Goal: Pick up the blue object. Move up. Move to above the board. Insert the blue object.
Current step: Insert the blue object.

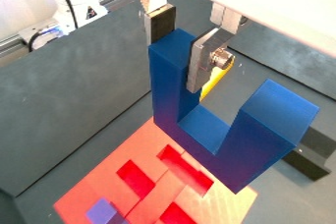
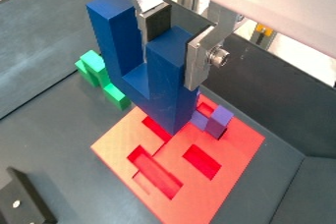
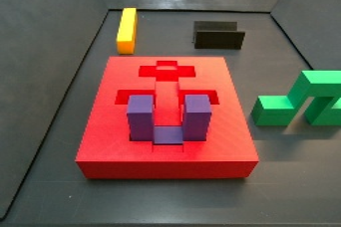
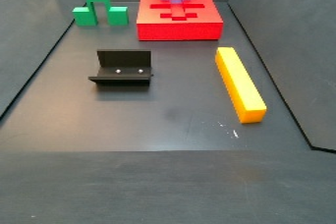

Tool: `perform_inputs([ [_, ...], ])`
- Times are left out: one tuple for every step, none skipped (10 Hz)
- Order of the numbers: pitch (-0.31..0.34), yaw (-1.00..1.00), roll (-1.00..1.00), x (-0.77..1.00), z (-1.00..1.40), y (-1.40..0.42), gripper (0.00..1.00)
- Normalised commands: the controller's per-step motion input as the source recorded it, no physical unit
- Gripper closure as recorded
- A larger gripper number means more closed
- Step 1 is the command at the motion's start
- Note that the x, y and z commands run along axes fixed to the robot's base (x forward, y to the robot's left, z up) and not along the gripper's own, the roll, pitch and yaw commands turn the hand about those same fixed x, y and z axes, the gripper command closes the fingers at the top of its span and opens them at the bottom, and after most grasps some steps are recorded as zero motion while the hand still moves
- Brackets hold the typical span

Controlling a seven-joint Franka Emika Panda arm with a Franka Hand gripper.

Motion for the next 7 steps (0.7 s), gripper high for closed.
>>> perform_inputs([
  [0.000, 0.00, 0.00, 0.00, 0.00, 0.03, 1.00],
  [0.000, 0.02, 0.03, 0.00, -0.09, 0.35, 1.00],
  [0.000, 0.04, 0.05, 0.00, -0.18, 0.52, 1.00],
  [0.000, 0.06, 0.04, 0.00, -0.21, 0.65, 1.00],
  [0.000, 0.03, 0.03, 0.00, -0.06, 0.39, 1.00],
  [0.000, 0.00, -0.01, 0.00, 0.00, 0.01, 1.00],
  [-0.027, 0.00, 0.00, 0.00, -0.41, 0.00, 1.00],
])
